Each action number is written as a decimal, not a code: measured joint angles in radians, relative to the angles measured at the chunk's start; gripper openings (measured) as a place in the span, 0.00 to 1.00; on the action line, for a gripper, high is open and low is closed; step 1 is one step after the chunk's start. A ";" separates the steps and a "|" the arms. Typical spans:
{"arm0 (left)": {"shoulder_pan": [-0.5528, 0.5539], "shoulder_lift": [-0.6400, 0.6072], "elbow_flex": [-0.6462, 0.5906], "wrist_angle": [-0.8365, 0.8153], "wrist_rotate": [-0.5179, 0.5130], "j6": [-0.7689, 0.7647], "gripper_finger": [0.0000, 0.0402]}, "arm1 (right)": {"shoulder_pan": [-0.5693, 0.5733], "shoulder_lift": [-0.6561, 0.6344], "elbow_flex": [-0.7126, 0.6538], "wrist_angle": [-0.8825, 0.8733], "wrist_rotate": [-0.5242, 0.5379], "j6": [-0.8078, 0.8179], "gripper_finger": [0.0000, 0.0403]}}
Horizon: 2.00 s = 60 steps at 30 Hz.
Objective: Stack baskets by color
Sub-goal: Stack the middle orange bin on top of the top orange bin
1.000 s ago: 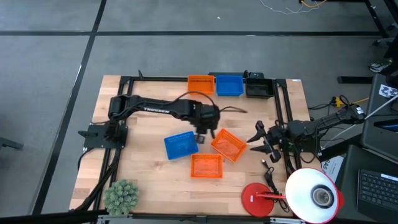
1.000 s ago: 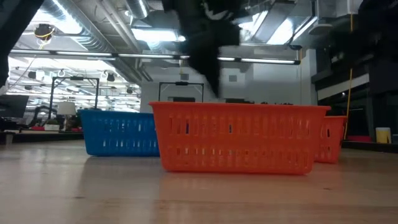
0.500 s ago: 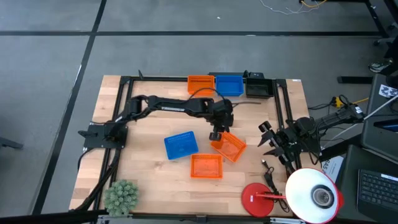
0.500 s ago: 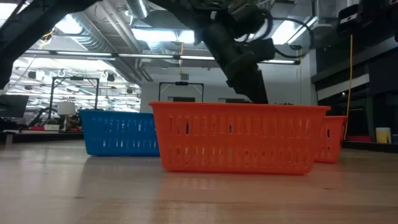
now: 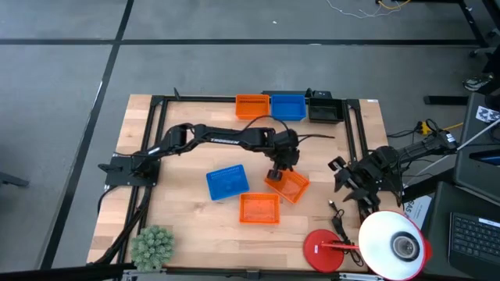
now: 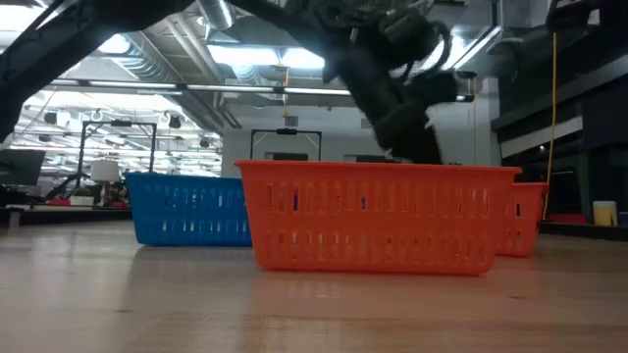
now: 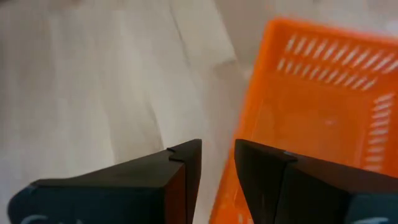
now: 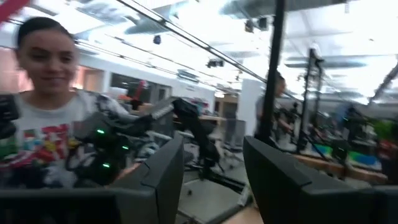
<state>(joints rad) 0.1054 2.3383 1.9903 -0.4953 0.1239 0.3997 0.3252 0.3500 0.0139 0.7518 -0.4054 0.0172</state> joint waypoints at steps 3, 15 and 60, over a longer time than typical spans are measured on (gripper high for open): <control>0.014 0.016 -0.004 -0.018 0.008 -0.001 0.22 | 0.000 0.000 0.000 0.007 -0.043 -0.002 0.42; 0.013 0.063 -0.003 -0.071 0.037 -0.002 0.13 | 0.000 0.000 -0.001 0.007 -0.051 0.001 0.42; 0.662 -0.116 -0.003 -0.238 0.075 0.373 0.00 | 0.000 0.002 -0.002 -0.044 0.046 0.004 0.42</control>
<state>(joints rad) 0.7676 2.2226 1.9873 -0.7334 0.1985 0.7723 0.3248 0.3515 0.0124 0.7081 -0.3595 0.0208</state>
